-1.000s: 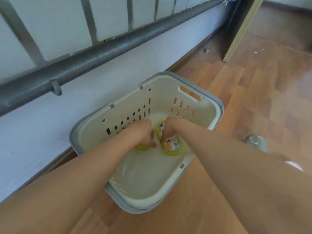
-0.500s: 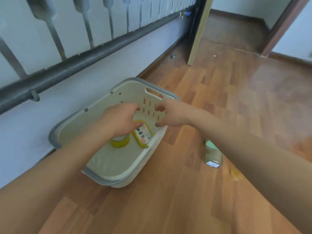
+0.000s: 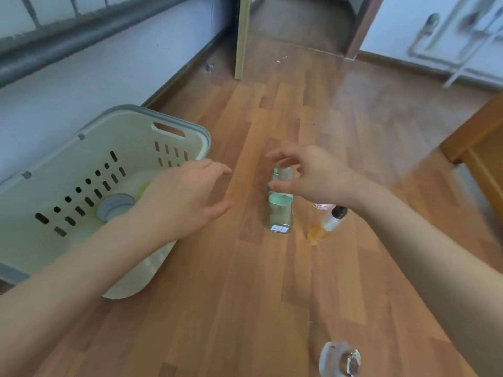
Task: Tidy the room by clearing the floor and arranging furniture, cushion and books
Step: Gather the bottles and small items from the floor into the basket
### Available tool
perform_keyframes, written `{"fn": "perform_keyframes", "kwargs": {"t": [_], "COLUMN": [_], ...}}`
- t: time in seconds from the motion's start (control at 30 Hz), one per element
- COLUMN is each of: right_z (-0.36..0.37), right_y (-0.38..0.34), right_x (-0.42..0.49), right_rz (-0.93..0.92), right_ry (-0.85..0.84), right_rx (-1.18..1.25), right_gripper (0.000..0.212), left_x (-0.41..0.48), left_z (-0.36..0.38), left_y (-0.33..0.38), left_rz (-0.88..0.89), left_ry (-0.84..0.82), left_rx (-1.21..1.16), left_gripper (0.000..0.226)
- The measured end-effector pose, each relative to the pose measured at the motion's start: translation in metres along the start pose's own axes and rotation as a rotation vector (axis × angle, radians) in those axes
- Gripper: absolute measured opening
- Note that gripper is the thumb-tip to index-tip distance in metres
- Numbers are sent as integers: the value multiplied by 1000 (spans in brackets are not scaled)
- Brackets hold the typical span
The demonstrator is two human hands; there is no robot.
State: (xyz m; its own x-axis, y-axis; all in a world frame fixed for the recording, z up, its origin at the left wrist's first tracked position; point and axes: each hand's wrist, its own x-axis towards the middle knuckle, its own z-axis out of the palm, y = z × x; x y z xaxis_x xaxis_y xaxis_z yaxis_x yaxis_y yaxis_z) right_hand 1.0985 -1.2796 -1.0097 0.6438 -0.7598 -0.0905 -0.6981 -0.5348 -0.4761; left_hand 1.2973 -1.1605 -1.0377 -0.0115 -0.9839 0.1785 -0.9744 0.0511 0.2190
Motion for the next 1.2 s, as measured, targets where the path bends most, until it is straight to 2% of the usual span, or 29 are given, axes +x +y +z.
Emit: {"fn": "perform_keyframes", "kwargs": {"t": [0.2,0.47,0.6,0.8,0.97,1.2], "right_z": [-18,-26,-13,26,58,83], "right_y": [41,99,124,155,171,185], "right_x": [-38,-88,-101,-103,-92,-79], "right_rz": [82,198,251,342,389,374], "right_ry": [88,266,304,243,170,134], "right_rx": [64,242,307,427,484,548], "right_gripper": [51,56,63,76,86,82], "left_x": [-3,-39,-44,-54,-62,-75], "left_z": [30,74,91,126,155,195], "left_y": [42,108,132,158,166,173], "left_rz": [109,353,415,438,438,473], "left_ry": [-87,-233,-345,-566,-662,-816], "left_rx": [-96,-179,-235,-297,-325,-328], "left_gripper": [54,52,66,84,91,101]}}
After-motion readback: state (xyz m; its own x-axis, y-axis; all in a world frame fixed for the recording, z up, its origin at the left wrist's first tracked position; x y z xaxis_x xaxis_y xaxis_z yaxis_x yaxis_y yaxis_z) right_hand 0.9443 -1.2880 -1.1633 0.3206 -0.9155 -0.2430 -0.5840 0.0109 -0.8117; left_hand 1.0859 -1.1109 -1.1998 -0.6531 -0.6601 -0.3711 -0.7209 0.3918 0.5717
